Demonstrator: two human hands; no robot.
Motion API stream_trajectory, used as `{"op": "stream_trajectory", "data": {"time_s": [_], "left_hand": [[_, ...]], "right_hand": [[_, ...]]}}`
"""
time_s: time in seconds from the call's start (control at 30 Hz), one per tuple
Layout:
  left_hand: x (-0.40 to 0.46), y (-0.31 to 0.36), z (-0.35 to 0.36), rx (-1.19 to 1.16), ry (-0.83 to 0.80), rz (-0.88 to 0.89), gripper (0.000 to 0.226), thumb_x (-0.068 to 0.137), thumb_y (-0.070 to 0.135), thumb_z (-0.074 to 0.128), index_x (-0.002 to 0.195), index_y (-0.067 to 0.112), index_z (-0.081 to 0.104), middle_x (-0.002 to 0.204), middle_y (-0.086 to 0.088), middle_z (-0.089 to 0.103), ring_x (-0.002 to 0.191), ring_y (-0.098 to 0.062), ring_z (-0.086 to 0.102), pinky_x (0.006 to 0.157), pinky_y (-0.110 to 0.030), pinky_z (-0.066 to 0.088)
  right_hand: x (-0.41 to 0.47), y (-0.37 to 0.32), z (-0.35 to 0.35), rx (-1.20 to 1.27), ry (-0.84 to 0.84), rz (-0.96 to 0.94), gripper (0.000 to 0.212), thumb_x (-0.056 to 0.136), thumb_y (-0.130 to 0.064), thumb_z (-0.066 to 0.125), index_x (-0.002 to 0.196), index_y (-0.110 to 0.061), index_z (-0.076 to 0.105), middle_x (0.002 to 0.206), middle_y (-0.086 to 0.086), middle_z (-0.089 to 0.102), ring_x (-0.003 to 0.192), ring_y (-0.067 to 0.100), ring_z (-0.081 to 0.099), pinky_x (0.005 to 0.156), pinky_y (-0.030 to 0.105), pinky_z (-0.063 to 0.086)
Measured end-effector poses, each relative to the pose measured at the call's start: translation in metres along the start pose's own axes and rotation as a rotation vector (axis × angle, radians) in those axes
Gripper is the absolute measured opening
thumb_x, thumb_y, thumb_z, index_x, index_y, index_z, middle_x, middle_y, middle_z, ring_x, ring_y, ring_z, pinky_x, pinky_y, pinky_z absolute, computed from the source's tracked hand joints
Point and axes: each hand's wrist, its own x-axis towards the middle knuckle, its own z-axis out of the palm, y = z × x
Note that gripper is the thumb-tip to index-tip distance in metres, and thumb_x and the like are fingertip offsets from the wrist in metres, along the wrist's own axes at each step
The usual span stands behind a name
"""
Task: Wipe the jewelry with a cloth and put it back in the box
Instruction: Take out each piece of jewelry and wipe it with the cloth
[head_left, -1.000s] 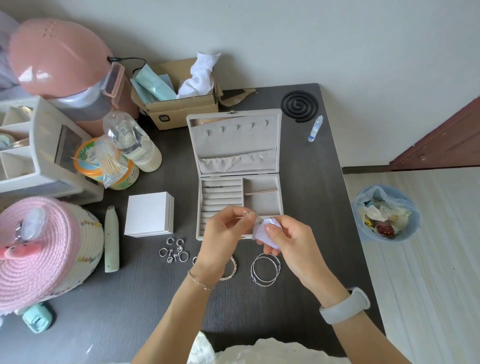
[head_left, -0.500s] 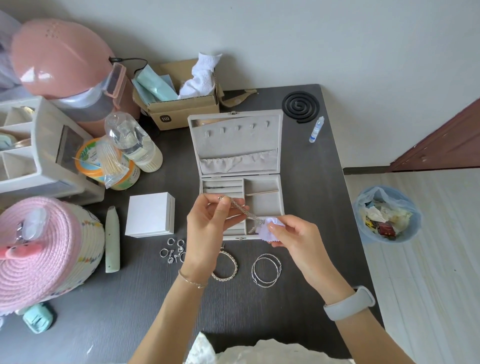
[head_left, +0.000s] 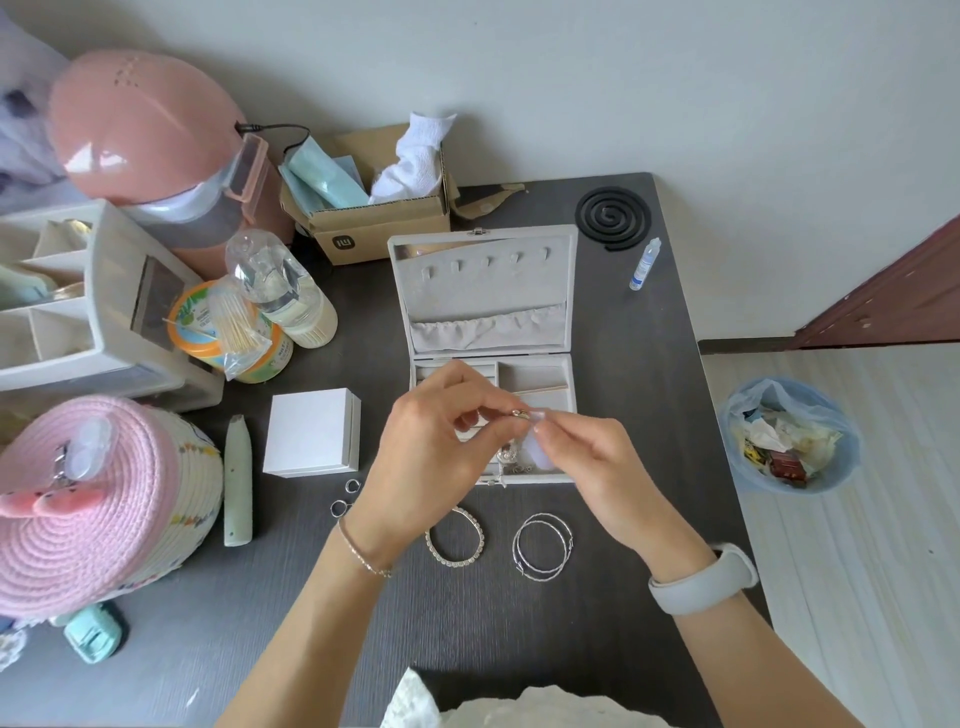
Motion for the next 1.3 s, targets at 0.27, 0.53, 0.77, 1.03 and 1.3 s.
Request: {"op": "stream_trajectory", "data": {"time_s": [0.27,0.53,0.77,1.03,1.3], "left_hand": [[-0.007,-0.012,0.005,-0.303,0.254,-0.278,0.018,0.08,0.006,0.066,0.071,0.022,0.062,0.076,0.006,0.065,0.069,-0.005,0.058,0.067,-0.016,0.047],[-0.007,-0.023,0.005,-0.679,0.48,-0.468,0.014,0.088,0.004,0.053,0.075,0.011,0.055,0.069,0.002,0.061,0.068,-0.01,0.06,0.068,-0.019,0.053],[-0.003,-0.012,0.004,-0.993,0.403,-0.423,0.017,0.098,0.012,0.033,0.083,0.011,0.042,0.076,-0.008,0.068,0.072,-0.025,0.07,0.066,-0.033,0.057],[-0.002,0.001,0.005,-0.992,0.257,-0.44,0.014,0.097,0.014,0.034,0.085,0.01,0.04,0.067,-0.007,0.068,0.069,-0.027,0.07,0.069,-0.036,0.058],[-0.005,0.012,0.007,-0.931,0.18,-0.411,0.009,0.095,0.013,0.038,0.089,0.008,0.042,0.069,-0.01,0.067,0.071,-0.029,0.069,0.071,-0.039,0.058]], "right_hand": [[-0.004,0.004,0.017,0.101,0.03,0.106,0.038,0.093,-0.013,0.044,0.06,-0.003,0.06,0.048,-0.002,0.048,0.053,0.009,0.048,0.06,0.014,0.037],[-0.006,0.011,0.022,0.151,0.042,0.178,0.045,0.093,-0.017,0.045,0.067,0.02,0.051,0.047,-0.003,0.042,0.053,0.017,0.048,0.068,0.013,0.045],[-0.006,0.016,0.029,0.386,0.252,0.376,0.031,0.095,-0.015,0.042,0.072,-0.005,0.059,0.054,0.003,0.033,0.037,0.008,0.025,0.052,0.028,0.035],[-0.006,0.029,0.029,0.136,0.372,0.332,0.022,0.093,-0.009,0.047,0.087,-0.007,0.068,0.068,-0.002,0.063,0.067,0.017,0.049,0.071,0.023,0.041],[-0.003,0.016,0.019,0.272,0.156,0.178,0.032,0.086,-0.02,0.046,0.061,-0.026,0.065,0.069,-0.003,0.062,0.073,0.015,0.057,0.076,0.023,0.046]]}}
